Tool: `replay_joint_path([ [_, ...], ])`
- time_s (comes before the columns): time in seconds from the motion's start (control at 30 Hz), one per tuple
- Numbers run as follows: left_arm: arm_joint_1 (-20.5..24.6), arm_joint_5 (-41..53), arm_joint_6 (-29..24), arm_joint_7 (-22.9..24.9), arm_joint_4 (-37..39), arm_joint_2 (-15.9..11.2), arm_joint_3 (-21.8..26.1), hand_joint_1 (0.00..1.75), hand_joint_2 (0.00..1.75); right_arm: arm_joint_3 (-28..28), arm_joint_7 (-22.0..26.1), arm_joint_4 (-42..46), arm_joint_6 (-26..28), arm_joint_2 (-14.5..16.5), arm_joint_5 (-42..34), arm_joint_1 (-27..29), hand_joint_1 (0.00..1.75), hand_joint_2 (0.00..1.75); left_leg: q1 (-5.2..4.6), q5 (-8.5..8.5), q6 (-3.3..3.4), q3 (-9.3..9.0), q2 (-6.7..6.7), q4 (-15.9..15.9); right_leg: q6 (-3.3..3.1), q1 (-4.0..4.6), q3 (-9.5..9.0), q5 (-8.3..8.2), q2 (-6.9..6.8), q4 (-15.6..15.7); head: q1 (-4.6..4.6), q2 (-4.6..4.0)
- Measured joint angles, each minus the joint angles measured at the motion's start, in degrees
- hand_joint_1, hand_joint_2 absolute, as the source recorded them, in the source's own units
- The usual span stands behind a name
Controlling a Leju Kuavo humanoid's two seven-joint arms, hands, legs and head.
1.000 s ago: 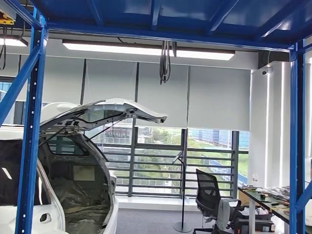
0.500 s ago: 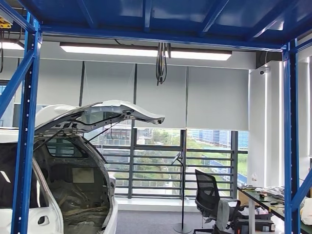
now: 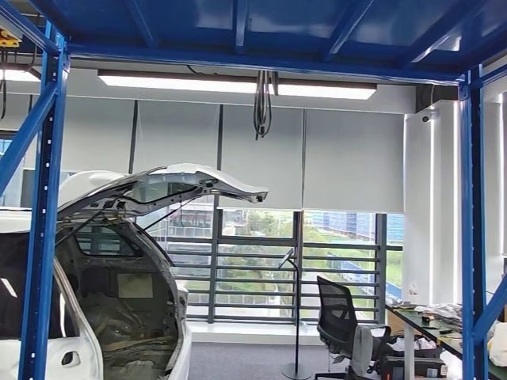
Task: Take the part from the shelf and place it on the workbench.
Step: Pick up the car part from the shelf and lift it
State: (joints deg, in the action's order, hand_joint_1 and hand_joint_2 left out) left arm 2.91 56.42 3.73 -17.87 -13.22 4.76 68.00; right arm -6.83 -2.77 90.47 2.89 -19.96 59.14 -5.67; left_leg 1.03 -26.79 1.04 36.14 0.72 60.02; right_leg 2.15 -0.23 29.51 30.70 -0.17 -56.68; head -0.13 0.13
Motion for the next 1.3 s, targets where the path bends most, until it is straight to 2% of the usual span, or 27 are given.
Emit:
replay_joint_path([
  [0.2,0.09,1.1,0.19,-0.11,0.0,-0.09,0.0,0.0,0.0,1.16,-0.96,-4.35,-0.07,1.37,3.01,-3.21,0.0,1.75,0.01,0.0,0.0,0.0,0.0,0.0,0.0,0.0,0.01,0.0,0.0,-0.02,0.0,0.0],
  [0.5,0.11,1.33,0.35,-0.13,0.0,-0.14,0.0,0.0,0.0,1.4,-1.04,-5.56,-0.17,1.7,3.51,-4.2,0.0,1.75,0.01,0.0,0.0,0.0,0.0,0.0,0.0,0.0,0.01,0.0,0.0,-0.02,0.0,0.0],
  [0.67,0.31,2.67,0.79,-0.42,0.0,-0.42,0.0,0.0,0.0,1.51,-1.08,-14.96,-1.56,3.77,5.03,-11.28,0.0,1.75,0.0,0.01,-0.01,-0.01,0.0,0.0,0.0,0.0,0.0,0.0,0.01,-0.05,0.0,0.0],
  [1.3,1.25,4.54,1.85,-1.42,0.0,-0.43,0.0,0.0,0.0,-2.62,-0.74,-34.98,-1.91,8.64,9.74,-25.13,0.0,1.75,0.0,0.02,-0.02,-0.01,0.0,0.0,-0.01,0.0,0.04,0.0,0.0,-0.19,0.0,0.0],
])
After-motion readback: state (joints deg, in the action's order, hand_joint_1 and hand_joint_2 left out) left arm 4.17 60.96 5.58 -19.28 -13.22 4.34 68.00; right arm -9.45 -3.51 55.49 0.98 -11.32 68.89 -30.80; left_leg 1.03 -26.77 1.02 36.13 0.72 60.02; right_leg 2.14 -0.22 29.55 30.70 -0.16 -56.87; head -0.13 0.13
